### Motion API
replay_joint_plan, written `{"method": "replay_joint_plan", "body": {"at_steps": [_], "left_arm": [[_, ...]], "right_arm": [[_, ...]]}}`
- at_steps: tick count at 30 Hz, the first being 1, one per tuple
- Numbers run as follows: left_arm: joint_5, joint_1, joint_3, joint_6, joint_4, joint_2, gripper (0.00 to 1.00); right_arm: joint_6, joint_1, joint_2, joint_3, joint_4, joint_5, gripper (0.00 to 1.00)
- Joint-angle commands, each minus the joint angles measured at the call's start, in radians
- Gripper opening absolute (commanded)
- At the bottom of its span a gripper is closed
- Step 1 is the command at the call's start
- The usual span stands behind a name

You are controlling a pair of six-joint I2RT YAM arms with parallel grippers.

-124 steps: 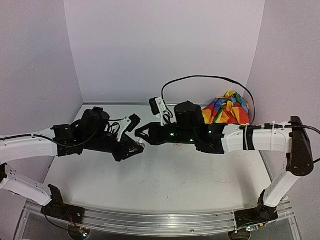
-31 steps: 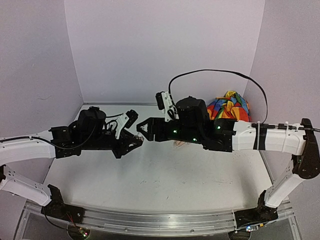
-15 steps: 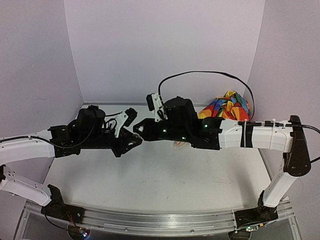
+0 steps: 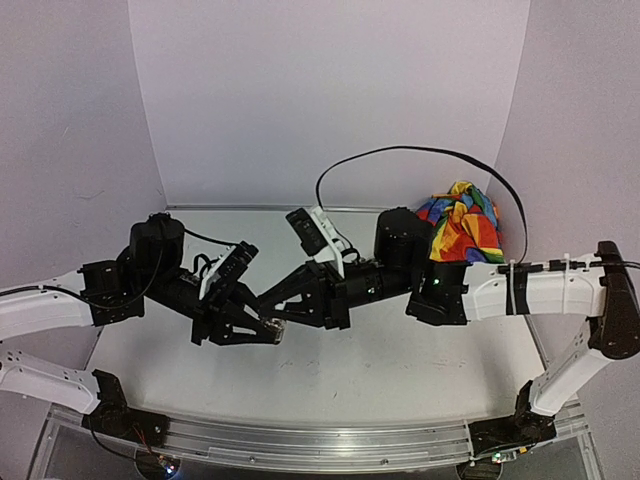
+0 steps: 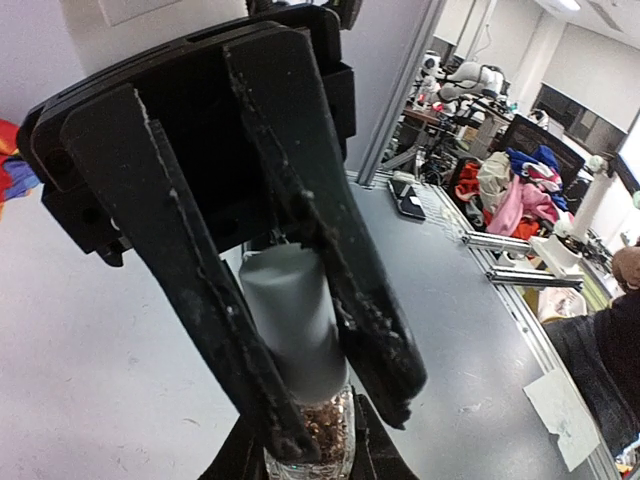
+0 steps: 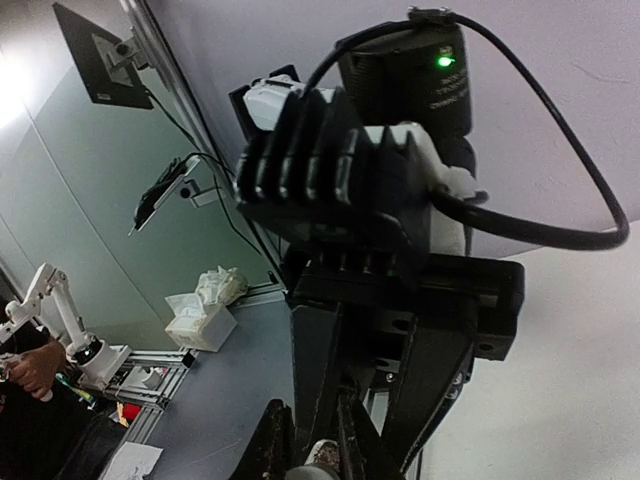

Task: Paint the nails

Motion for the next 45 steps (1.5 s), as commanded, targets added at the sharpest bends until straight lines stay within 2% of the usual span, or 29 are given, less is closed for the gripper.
{"method": "replay_joint_plan", "body": {"at_steps": [1, 4, 5, 7, 10, 14, 17, 22, 25, 27, 33, 37, 45], "left_arm": [[0.085, 0.01, 0.058, -0.012, 0.16, 0.034, 0.0], [-0.024, 0.01, 0.053, -0.021, 0.159, 0.031, 0.0], [-0.077, 0.01, 0.05, -0.024, 0.157, 0.027, 0.0], [-0.185, 0.01, 0.049, -0.028, 0.148, 0.023, 0.0], [-0.306, 0.01, 0.052, -0.017, 0.12, 0.028, 0.0], [-0.446, 0.01, 0.058, 0.028, 0.07, 0.052, 0.0], [-0.555, 0.01, 0.064, 0.046, 0.014, 0.07, 0.0], [-0.633, 0.01, 0.073, 0.052, -0.001, 0.085, 0.0], [-0.643, 0.01, 0.081, 0.046, 0.0, 0.089, 0.0], [-0.648, 0.01, 0.081, 0.04, -0.001, 0.087, 0.0], [-0.643, 0.01, 0.072, 0.029, -0.001, 0.075, 0.0], [-0.639, 0.01, 0.066, 0.019, -0.001, 0.068, 0.0], [-0.635, 0.01, 0.066, 0.02, -0.001, 0.06, 0.0]], "right_arm": [[-0.028, 0.014, -0.048, -0.016, 0.051, -0.119, 0.0], [-0.05, 0.013, -0.071, -0.007, -0.03, -0.018, 0.0], [-0.059, 0.013, -0.077, 0.001, -0.067, 0.031, 0.05], [-0.067, 0.013, -0.08, 0.029, -0.163, 0.143, 0.29], [-0.046, 0.013, -0.085, 0.067, -0.276, 0.333, 0.54], [0.098, 0.011, -0.112, 0.114, -0.402, 0.591, 0.77], [0.189, 0.007, -0.133, 0.146, -0.501, 0.659, 0.84], [0.259, 0.005, -0.123, 0.187, -0.598, 0.738, 0.81], [0.27, 0.005, -0.09, 0.213, -0.595, 0.731, 0.7], [0.258, 0.006, -0.049, 0.253, -0.591, 0.703, 0.59], [0.242, 0.006, 0.027, 0.324, -0.584, 0.706, 0.39], [0.238, 0.005, 0.045, 0.344, -0.584, 0.729, 0.39], [0.244, 0.005, 0.032, 0.305, -0.595, 0.805, 0.52]]}}
